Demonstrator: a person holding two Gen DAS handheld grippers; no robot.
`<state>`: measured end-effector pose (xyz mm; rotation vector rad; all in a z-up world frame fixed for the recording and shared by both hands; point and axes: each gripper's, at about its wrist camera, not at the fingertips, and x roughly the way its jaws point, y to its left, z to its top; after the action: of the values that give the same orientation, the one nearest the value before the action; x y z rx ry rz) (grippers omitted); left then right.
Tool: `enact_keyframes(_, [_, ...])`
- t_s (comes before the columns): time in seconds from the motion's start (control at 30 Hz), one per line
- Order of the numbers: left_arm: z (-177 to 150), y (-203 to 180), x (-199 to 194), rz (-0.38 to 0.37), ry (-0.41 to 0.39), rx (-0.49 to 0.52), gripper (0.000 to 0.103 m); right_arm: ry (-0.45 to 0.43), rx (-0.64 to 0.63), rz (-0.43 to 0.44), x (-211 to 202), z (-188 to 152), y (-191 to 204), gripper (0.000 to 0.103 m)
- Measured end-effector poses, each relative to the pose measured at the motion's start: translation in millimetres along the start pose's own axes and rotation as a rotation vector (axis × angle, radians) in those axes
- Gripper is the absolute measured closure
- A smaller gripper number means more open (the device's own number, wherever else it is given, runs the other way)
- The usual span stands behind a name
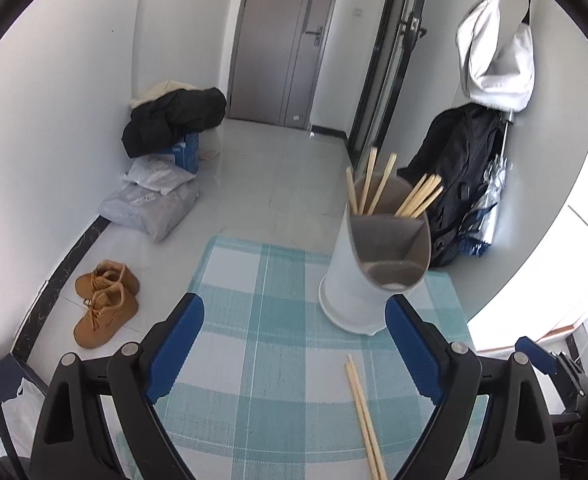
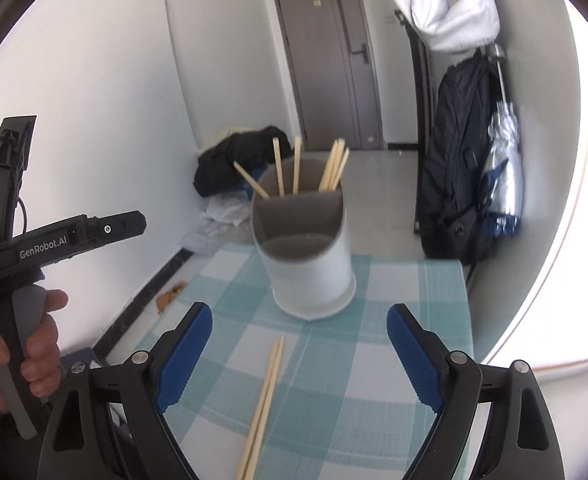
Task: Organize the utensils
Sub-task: 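Move both grippers back toward the last chopsticks on the cloth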
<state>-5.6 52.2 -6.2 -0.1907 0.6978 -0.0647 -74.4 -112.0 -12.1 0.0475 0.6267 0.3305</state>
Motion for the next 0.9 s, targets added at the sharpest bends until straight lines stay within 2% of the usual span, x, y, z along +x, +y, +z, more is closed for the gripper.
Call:
enact_keyframes(0.27, [-19.2, 14.0, 19.4, 0.039, 0.048, 0.013, 0.014, 0.127, 0.010, -0.015, 28.7, -20.8, -3.3, 0.013])
enact_keyframes(0.4, [-19.3, 22.3, 28.4, 0.043, 0.096, -0.017, 0.014, 0.194, -0.003, -0.041, 45.9, -27.6, -4.6, 0.014])
enact_keyframes(0.6, [-13.7, 23.6, 32.2, 0.133, 0.061, 0.028, 0.014, 0.312, -0.064, -0.053, 81.7, -33.1, 3.3, 0.016])
enact_keyframes(0.67, [-11.6, 25.1, 33.6, 0.118, 0.065, 0.023, 0.014, 0.339, -0.086, -0.055, 94.2, -34.0, 8.8, 0.026])
enact_keyframes(0.83, [-10.6, 33.9, 38.2, 0.123, 0.092, -0.004, 0.014, 0.425, -0.148, -0.055, 125.7, -40.2, 22.2, 0.042])
enact_keyframes(0.9, [-10.0, 35.2, 37.5, 0.136, 0.085, 0.002, 0.014, 0.448, -0.176, -0.055, 132.4, -43.4, 27.2, 0.042])
